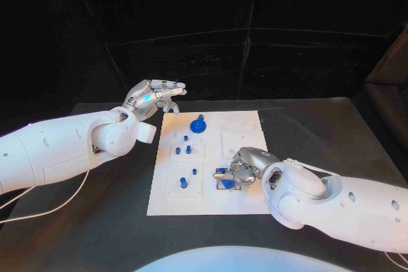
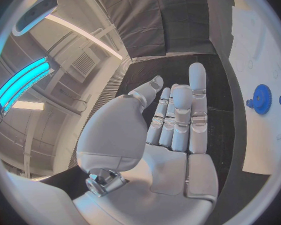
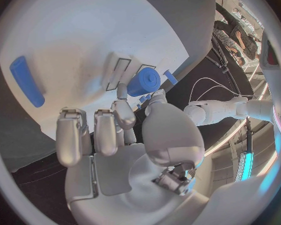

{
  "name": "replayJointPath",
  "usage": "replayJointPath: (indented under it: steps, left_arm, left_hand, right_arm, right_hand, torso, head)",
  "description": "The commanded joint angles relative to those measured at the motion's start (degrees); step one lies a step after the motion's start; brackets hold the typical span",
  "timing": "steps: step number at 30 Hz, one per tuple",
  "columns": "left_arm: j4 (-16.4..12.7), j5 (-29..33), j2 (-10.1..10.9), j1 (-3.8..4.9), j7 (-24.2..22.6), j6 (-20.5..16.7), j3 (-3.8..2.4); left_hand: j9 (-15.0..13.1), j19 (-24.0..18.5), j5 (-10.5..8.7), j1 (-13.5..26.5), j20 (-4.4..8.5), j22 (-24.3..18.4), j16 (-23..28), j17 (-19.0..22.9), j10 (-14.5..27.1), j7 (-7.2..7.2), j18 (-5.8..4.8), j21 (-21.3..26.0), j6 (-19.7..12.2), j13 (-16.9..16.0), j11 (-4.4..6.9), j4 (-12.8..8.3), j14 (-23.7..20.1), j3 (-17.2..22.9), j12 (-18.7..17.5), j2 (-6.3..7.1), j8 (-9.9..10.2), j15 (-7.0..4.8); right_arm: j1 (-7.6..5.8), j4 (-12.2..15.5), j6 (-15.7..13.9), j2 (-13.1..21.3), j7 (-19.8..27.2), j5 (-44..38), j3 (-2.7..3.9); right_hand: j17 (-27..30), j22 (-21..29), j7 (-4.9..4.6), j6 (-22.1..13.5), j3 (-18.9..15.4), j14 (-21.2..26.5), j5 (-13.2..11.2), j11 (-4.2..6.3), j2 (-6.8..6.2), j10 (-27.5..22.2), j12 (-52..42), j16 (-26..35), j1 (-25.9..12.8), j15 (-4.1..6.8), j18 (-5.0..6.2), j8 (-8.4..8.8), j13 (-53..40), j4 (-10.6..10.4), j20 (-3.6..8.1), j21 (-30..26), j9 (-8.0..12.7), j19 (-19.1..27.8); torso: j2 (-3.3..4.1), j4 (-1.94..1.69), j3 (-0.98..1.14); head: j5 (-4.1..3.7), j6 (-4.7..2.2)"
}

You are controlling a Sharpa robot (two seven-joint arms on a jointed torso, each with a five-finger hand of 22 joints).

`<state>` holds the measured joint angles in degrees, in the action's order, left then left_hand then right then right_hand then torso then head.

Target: Assemble the parts on the task board

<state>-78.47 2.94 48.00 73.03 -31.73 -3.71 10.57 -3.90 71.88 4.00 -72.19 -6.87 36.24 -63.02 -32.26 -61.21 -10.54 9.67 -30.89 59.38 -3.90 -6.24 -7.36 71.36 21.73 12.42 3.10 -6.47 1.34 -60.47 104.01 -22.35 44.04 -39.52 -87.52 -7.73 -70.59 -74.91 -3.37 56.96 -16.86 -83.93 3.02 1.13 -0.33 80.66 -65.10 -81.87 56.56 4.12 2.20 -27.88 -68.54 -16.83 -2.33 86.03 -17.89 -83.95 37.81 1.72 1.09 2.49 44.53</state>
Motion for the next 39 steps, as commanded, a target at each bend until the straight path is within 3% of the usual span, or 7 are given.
replayJointPath:
  steps: [1,5,13,22,30,34,39]
  left_arm:
    - [-0.1,0.2,0.0,0.09,-0.5,0.4,-0.05]
    - [0.0,0.2,0.0,0.09,-0.5,0.5,-0.05]
    - [0.1,0.2,0.0,0.08,-0.4,0.5,-0.05]
    - [0.3,0.2,-0.2,0.08,-0.4,0.5,-0.05]
    - [0.5,0.2,-0.2,0.07,-0.4,0.5,-0.04]
    - [0.4,0.2,-0.2,0.07,-0.4,0.5,-0.04]
    - [0.4,0.2,-0.2,0.07,-0.3,0.5,-0.04]
  left_hand:
    - [0.0,0.1,-0.23,0.2,0.09,-0.1,0.2,0.1,-0.4,0.17,0.82,0.3,0.0,0.0,-0.06,0.0,-0.4,-0.5,0.3,-0.5,-0.3,-0.12]
    - [0.0,0.1,-0.23,0.2,0.09,-0.1,0.2,0.1,-0.4,0.17,0.82,0.3,0.0,0.0,-0.06,0.0,-0.4,-0.5,0.3,-0.5,-0.3,-0.12]
    - [0.0,0.1,-0.23,0.2,0.09,-0.1,0.2,0.1,-0.4,0.17,0.82,0.3,0.0,0.0,-0.06,0.0,-0.4,-0.5,0.3,-0.5,-0.3,-0.12]
    - [0.0,0.1,-0.23,0.2,0.09,-0.1,0.2,0.1,-0.4,0.17,0.82,0.3,0.0,0.0,-0.06,0.0,-0.4,-0.5,0.3,-0.5,-0.3,-0.12]
    - [0.0,0.1,-0.23,0.2,0.09,-0.1,0.2,0.1,-0.4,0.17,0.82,0.3,0.0,0.0,-0.06,0.0,-0.4,-0.5,0.3,-0.5,-0.3,-0.12]
    - [0.0,0.1,-0.22,0.3,0.1,-0.2,0.2,0.1,-0.3,0.18,0.81,0.3,0.0,0.0,-0.06,0.0,-0.4,-0.5,0.3,-0.53,-0.3,-0.12]
    - [0.0,0.1,-0.22,0.3,0.1,-0.2,0.2,0.2,-0.3,0.18,0.81,0.3,0.0,0.0,-0.06,0.0,-0.4,-0.6,0.3,-0.54,-0.3,-0.12]
  right_arm:
    - [-0.06,0.7,-0.2,0.4,-1.0,-2.3,0.03]
    - [-0.06,1.6,0.1,1.0,-0.6,-2.5,0.03]
    - [-0.06,4.2,2.1,2.8,0.1,-1.0,0.03]
    - [-0.07,4.8,2.8,2.3,1.4,0.6,0.02]
    - [-0.07,4.4,3.0,1.9,2.3,1.2,0.02]
    - [-0.07,4.1,3.3,2.0,2.2,1.2,0.02]
    - [-0.07,3.7,3.7,2.1,1.9,0.8,0.02]
  right_hand:
    - [0.1,-8.5,0.01,-0.3,2.9,-2.7,-0.2,-0.35,-2.25,-0.2,0.5,0.3,-2.8,0.39,-0.4,0.36,0.1,0.0,0.26,-0.2,-0.3,-1.0]
    - [0.0,-8.6,-0.04,-0.2,3.9,-2.7,-0.2,-0.28,-2.4,-0.2,0.6,0.3,-3.1,0.36,-0.41,0.35,0.0,-0.1,0.26,-0.2,-0.4,-1.1]
    - [-0.7,-9.0,0.08,0.2,5.7,-2.9,0.4,-0.21,-0.54,0.2,0.2,0.0,-1.9,0.37,-0.53,0.17,-0.6,0.1,0.21,0.1,-0.8,-1.4]
    - [-0.8,-9.1,0.14,0.3,5.7,-2.9,2.4,-0.15,1.15,0.5,0.2,0.0,-0.8,0.42,-0.54,0.3,-0.9,0.2,0.26,0.1,-1.1,-1.4]
    - [-1.1,-9.1,0.14,0.3,5.5,-3.0,5.4,-0.13,2.65,0.6,0.4,0.0,2.5,0.44,-0.55,0.52,-1.2,0.5,0.28,0.1,-1.4,-1.5]
    - [-1.1,-9.2,0.12,0.4,5.5,-3.0,6.9,-0.09,3.41,0.6,0.6,0.0,6.1,0.46,-0.56,0.68,-1.3,1.0,0.27,0.1,-1.6,-1.5]
    - [-1.2,-9.2,0.16,0.3,6.1,-3.0,7.8,-0.08,3.64,0.6,0.7,0.1,11.8,0.5,-0.54,0.84,-1.5,3.6,0.33,0.1,-1.8,-1.5]
  torso:
    - [-0.02,0.09,0.05]
    - [-0.06,0.05,0.05]
    - [-0.07,0.08,0.02]
    - [-0.03,-0.08,0.04]
    - [-0.03,0.06,-0.02]
    - [0.02,0.13,-0.02]
    - [0.02,0.03,0.0]
  head:
    - [-0.03,0.03]
    - [-0.11,0.09]
    - [-0.02,0.05]
    - [-0.22,-0.14]
    - [-0.07,-0.23]
    - [-0.01,-0.22]
    - [-0.08,-0.12]
